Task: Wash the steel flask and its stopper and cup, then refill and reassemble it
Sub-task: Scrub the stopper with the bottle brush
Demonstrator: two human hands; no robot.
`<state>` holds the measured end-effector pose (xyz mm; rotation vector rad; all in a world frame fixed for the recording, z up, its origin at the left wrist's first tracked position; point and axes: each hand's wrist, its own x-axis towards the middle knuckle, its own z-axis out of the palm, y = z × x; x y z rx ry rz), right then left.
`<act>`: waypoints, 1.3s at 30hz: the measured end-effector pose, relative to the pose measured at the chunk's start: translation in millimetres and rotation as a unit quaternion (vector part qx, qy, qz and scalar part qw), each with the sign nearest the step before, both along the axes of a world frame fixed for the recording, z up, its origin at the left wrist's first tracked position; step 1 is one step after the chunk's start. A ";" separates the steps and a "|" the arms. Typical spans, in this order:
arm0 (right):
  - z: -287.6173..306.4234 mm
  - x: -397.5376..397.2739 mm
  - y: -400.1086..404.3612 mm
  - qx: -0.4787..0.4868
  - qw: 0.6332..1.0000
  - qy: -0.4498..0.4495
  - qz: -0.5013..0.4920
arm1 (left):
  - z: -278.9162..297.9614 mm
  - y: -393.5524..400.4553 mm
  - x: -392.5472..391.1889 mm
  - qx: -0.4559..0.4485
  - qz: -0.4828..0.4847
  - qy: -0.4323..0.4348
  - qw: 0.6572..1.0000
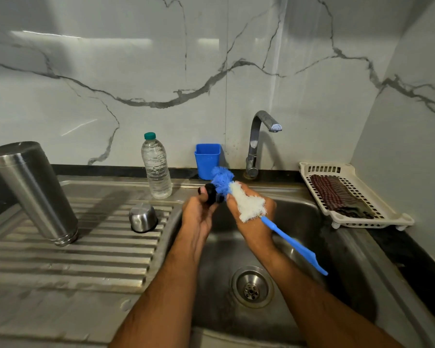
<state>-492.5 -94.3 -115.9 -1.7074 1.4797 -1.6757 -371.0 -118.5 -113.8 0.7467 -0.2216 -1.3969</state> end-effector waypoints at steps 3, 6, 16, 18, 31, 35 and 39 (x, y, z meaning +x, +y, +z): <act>8.5 3.2 4.8 0.000 0.999 -0.029 -0.023 | 3.7 5.6 1.0 -0.002 -0.020 0.061 0.998; 3.5 -4.9 15.5 0.024 0.987 -0.155 0.047 | 5.3 11.4 -3.7 0.004 -0.041 0.108 0.993; 1.0 12.9 11.2 -0.010 0.999 -0.035 -0.024 | 1.4 2.9 -1.6 0.027 -0.059 0.120 0.991; -1.3 7.9 11.6 -0.009 0.999 -0.042 -0.015 | -0.4 2.3 -5.3 0.024 -0.067 0.082 0.994; 75.2 -9.3 0.0 0.046 0.997 0.030 -0.057 | -3.8 -7.0 1.3 0.044 0.066 -0.110 0.991; 125.7 -9.5 -11.7 0.080 0.992 0.094 -0.015 | -4.2 -14.3 3.6 0.053 0.091 -0.126 0.986; 156.8 0.1 -28.2 0.076 0.990 0.116 0.005 | -1.3 -14.3 5.3 0.035 0.109 -0.123 0.986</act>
